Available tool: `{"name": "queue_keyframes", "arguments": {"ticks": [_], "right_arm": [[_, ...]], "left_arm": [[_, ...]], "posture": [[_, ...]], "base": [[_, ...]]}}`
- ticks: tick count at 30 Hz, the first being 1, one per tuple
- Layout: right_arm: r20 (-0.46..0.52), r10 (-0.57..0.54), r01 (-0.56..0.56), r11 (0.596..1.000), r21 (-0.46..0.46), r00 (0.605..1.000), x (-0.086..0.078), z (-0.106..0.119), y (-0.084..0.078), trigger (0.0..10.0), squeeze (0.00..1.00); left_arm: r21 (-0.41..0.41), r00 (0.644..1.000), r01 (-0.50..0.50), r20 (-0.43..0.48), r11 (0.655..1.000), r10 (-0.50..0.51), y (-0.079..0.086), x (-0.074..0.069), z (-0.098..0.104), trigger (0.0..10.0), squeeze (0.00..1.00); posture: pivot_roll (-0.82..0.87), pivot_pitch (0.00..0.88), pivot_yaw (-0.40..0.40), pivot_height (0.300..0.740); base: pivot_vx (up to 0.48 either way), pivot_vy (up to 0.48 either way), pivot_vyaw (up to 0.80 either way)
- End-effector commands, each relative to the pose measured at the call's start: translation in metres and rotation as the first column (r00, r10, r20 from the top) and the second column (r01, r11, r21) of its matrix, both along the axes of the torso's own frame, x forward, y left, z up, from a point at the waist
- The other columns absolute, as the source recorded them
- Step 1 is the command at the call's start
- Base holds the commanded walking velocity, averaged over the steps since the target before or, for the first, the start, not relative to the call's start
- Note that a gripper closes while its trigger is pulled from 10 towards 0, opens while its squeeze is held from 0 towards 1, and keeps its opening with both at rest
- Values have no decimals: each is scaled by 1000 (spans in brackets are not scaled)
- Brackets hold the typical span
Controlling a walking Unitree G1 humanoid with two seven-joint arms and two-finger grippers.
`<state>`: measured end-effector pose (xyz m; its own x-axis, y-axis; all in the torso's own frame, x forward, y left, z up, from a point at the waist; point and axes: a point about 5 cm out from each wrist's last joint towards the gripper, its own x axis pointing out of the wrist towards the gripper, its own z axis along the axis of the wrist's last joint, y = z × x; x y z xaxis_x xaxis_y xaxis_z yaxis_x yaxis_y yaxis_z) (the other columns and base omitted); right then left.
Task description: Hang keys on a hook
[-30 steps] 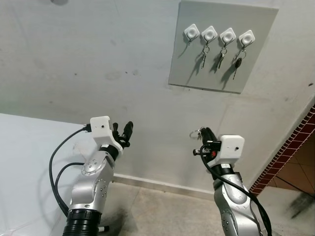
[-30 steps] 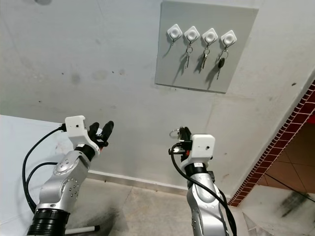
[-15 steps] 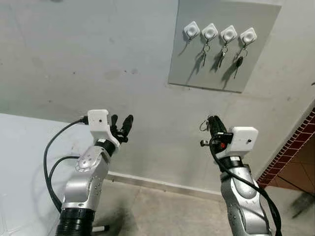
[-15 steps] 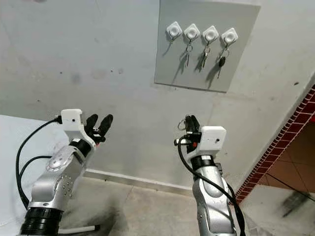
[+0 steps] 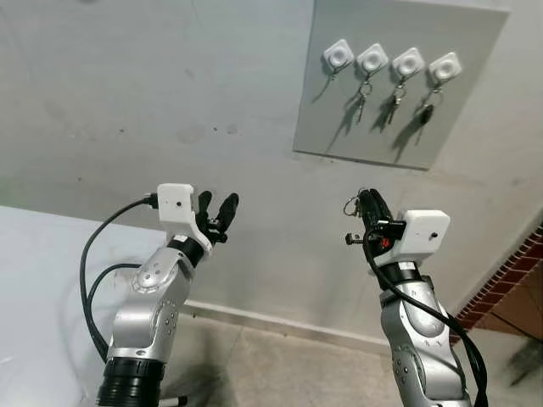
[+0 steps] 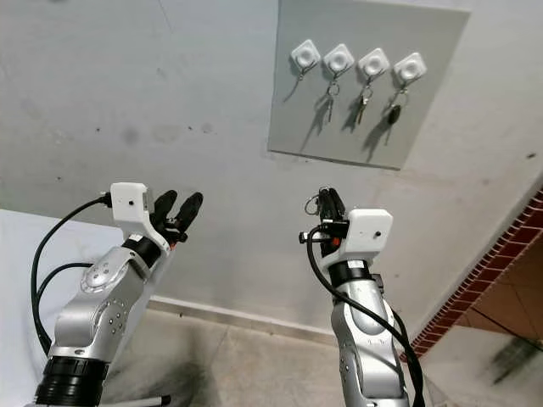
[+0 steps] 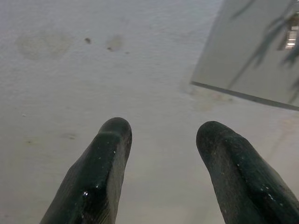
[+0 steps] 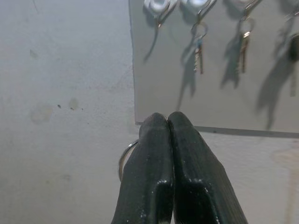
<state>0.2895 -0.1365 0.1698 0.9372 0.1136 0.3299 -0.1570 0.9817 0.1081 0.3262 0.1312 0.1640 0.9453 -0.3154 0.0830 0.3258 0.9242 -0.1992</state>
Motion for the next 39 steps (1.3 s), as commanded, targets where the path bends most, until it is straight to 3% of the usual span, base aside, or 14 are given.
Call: {"name": "queue_keyframes", "arguments": {"ticks": [1, 13, 27, 31, 33, 37, 39], "right_arm": [[26, 6, -7, 1000, 9, 1000, 0, 8, 0, 10000, 0], [16, 15, -15, 1000, 9, 1000, -1, 6, 2, 10000, 0], [-14, 73, -73, 997, -7, 997, 1, 4, 6, 10000, 0], [-19, 133, -134, 990, -44, 991, 4, 5, 11, 10000, 0], [-26, 176, -177, 982, -70, 984, 6, 5, 14, 10000, 0], [-24, 212, -213, 974, -82, 977, 10, 8, 17, 10000, 0], [-15, 246, -246, 965, -85, 969, 15, 13, 20, 10000, 0]], "left_arm": [[2, 1000, 11, 18, 1000, -11, -1, 0, 7, 10000, 0], [-14, 1000, -1, 0, 1000, 1, -1, 1, 5, 10000, 0], [-80, 997, -69, -29, 994, 67, 0, 7, 13, 10000, 0], [-49, 1000, -16, -1, 999, 16, -1, 9, 19, 10000, 0], [9, 999, 29, 44, 1000, -29, -2, 9, 26, 10000, 0], [-15, 996, 70, 63, 997, -68, -5, 9, 34, 10000, 0], [11, 991, 108, 84, 994, -108, -12, 9, 41, 10000, 0]], "posture": [[26, 0, -26, 740], [28, 0, -28, 740], [26, 0, -37, 740], [29, 0, -41, 740], [32, 0, -41, 740], [38, 0, -45, 740], [39, 0, -45, 740]], "base": [[472, 0, 0], [468, 0, 0], [0, 0, 0], [0, 0, 0], [0, 0, 0], [0, 0, 0], [0, 0, 0]]}}
